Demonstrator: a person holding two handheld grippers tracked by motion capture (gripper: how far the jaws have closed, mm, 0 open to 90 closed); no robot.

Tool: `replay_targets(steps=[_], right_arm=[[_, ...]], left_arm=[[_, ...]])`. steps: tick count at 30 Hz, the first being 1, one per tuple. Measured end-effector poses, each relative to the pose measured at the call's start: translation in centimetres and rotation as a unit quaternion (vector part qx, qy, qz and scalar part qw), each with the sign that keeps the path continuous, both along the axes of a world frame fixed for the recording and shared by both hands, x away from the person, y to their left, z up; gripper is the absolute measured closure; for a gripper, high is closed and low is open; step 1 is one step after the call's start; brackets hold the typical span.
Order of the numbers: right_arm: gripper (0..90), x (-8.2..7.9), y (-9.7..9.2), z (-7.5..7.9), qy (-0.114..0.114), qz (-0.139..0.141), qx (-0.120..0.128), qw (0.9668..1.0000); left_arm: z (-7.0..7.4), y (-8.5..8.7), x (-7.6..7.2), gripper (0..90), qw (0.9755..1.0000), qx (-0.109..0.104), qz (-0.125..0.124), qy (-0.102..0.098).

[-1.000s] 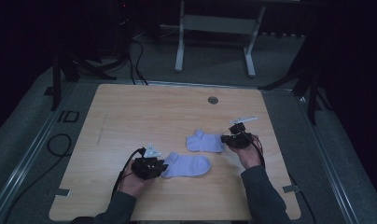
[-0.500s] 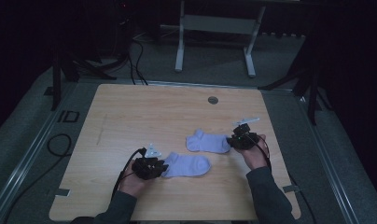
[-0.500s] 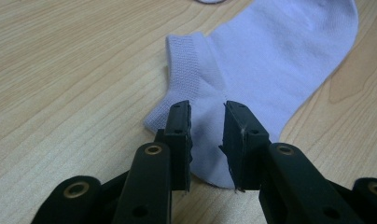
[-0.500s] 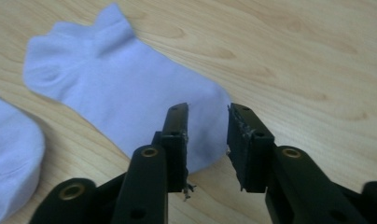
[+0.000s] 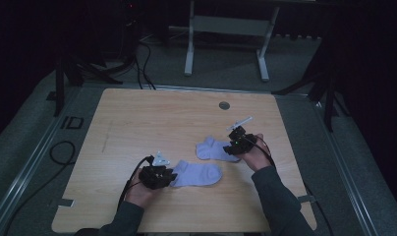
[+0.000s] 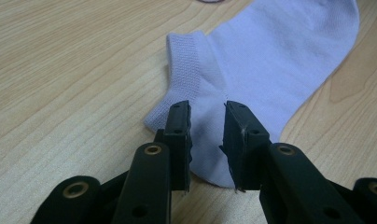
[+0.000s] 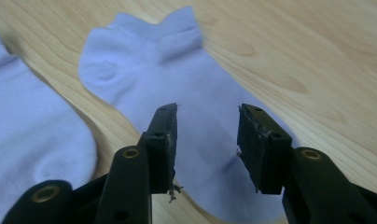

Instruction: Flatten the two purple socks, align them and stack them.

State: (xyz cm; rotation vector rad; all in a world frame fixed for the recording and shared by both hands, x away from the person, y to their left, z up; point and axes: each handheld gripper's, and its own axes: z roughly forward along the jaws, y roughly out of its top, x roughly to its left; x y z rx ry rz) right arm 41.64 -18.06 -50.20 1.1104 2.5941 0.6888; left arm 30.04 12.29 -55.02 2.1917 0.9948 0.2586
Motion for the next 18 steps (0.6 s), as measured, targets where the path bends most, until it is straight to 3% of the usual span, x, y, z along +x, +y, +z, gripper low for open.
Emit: replay_targets(steps=[12, 18], right_arm=[[52.6, 1.6, 3.5, -1.4, 0.038, 0.033, -0.015, 0.9986], [51.2, 2.4, 4.8, -2.0, 0.056, 0.032, -0.025, 0.9976]], left_arm=[[0.0, 0.0, 0.0, 70.9, 1.0000, 0.002, -0.003, 0.002], [-0.1, -0.1, 0.1, 70.9, 1.0000, 0.004, -0.004, 0.005]])
